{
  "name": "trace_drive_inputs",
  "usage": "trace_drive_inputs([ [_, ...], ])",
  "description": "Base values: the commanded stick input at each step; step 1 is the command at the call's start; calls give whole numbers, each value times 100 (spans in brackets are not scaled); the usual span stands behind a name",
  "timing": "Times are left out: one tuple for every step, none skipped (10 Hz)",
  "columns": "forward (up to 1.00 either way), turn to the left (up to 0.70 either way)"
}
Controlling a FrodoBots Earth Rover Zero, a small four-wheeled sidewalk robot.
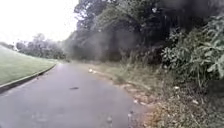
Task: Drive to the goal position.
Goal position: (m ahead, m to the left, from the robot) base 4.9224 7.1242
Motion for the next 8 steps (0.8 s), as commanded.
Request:
trace_drive_inputs([
  [70, 0],
  [70, 0],
  [70, 0],
  [70, 5],
  [70, 11],
  [70, 14],
  [70, 14],
  [70, 26],
])
